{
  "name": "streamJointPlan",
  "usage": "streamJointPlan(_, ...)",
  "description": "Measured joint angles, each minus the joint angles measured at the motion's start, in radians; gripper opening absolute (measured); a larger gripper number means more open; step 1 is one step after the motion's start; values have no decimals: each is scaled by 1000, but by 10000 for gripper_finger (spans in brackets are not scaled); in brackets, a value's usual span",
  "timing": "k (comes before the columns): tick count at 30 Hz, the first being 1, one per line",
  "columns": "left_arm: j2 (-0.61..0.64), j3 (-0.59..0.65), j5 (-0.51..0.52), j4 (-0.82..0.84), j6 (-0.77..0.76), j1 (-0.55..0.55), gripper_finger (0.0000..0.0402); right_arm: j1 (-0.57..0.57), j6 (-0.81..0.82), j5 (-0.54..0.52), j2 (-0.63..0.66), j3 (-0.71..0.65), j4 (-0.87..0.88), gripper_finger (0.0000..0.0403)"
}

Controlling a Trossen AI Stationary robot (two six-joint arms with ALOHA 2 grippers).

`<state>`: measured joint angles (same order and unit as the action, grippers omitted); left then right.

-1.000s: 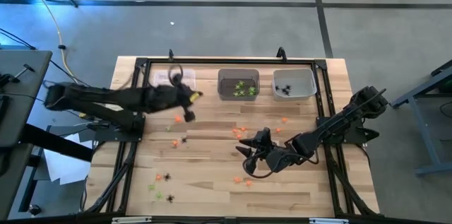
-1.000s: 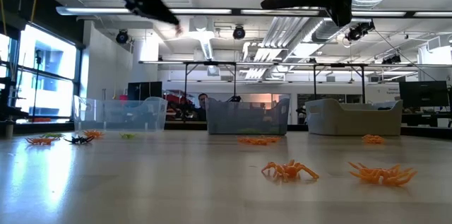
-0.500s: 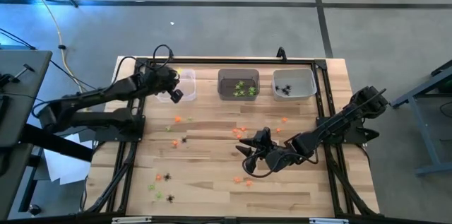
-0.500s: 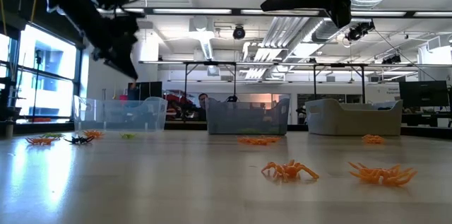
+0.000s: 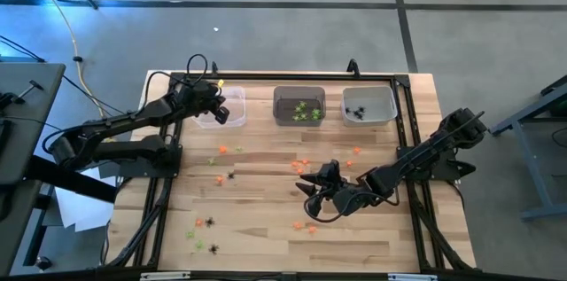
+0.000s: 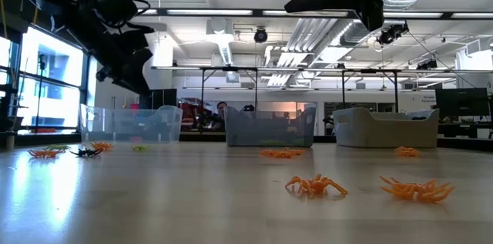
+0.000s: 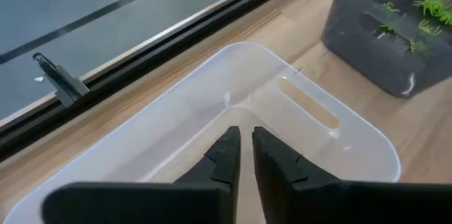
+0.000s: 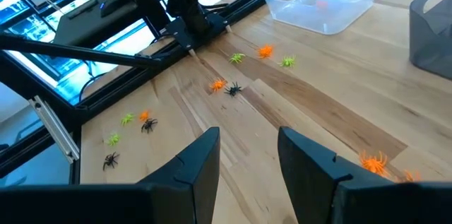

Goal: Sort Halloween decoration
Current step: Put the orange spider into the transparent bin

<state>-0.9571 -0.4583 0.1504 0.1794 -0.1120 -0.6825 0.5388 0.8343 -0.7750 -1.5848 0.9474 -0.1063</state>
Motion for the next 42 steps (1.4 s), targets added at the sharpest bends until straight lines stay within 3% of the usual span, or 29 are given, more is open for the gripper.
streamJointPlan(3, 0, 0, -4, -6, 0, 6, 52, 0, 3, 0, 0, 0, 1, 140)
streamJointPlan(6, 0, 0, -77, -22, -15, 16, 75, 0, 4, 0, 0, 0, 1, 140)
streamJointPlan(13, 28, 0, -579, -285, -84, 131, 96, 0, 70, 15, 0, 0, 2, 140)
streamJointPlan(17, 29, -1, -697, -421, -170, 294, 92, 1, 176, 113, 1, 0, 59, 140)
streamJointPlan(23, 28, -1, -622, -482, -160, 588, 92, 0, 493, 257, 1, 0, 404, 140)
streamJointPlan(27, 28, -1, -555, -582, -140, 721, 92, -2, 651, 323, 1, 0, 622, 140)
streamJointPlan(38, 28, -1, -421, -634, -139, 880, 92, -94, 713, 455, 1, 0, 1062, 140)
streamJointPlan(42, 28, -1, -399, -643, -121, 897, 92, -156, 653, 463, 1, 0, 1052, 140)
